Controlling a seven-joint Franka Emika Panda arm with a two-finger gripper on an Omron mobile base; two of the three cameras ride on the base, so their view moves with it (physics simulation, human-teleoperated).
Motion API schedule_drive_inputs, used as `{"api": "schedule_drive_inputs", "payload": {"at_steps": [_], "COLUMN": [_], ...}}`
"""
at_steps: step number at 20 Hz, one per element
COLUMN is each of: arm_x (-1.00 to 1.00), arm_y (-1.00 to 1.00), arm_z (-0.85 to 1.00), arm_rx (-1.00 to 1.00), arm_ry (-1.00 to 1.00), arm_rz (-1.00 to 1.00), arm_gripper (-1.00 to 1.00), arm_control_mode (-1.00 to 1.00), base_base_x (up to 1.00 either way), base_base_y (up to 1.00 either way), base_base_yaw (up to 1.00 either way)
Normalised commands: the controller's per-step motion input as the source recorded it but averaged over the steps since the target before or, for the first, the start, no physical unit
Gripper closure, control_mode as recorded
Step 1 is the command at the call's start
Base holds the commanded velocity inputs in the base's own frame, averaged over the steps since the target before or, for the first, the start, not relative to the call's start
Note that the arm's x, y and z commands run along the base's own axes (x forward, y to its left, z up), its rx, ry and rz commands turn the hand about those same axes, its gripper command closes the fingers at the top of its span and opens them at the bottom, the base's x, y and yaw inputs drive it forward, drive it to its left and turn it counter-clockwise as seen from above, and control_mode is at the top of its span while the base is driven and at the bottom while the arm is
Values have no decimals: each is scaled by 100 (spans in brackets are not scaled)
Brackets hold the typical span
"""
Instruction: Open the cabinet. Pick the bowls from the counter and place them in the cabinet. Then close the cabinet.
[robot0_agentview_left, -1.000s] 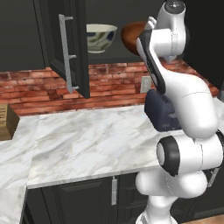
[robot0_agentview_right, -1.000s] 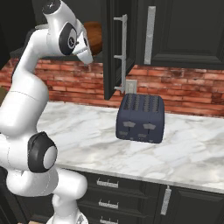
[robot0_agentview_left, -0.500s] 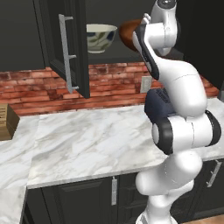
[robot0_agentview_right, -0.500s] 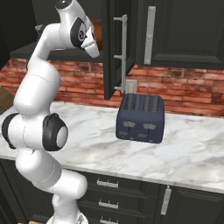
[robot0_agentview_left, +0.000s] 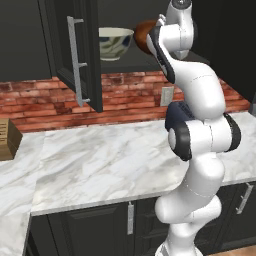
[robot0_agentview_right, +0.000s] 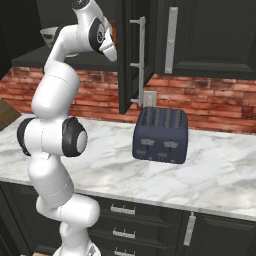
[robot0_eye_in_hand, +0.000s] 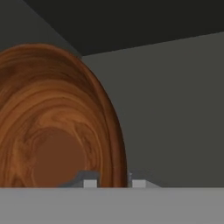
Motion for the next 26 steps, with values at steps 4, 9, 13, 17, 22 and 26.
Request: {"api": "schedule_drive_inputs", "payload": {"at_steps": [4, 9, 13, 17, 22, 26], "arm_x": [6, 0, -9, -7, -1, -48], "arm_y": [0, 0, 0, 0, 0, 0], "arm_z": [0, 0, 1, 24, 4, 0], "arm_rx": [0, 0, 0, -5, -2, 0], "arm_ry": [0, 0, -18, -50, -18, -15], "arm_rz": [0, 0, 0, 0, 0, 0], "arm_gripper": [-100, -100, -100, -100, -100, -100], "arm_control_mode": [-100, -100, -100, -100, -100, -100], "base_base_x": [0, 0, 0, 0, 0, 0], "base_base_y": [0, 0, 0, 0, 0, 0], "base_base_yaw": [0, 0, 0, 0, 0, 0]}}
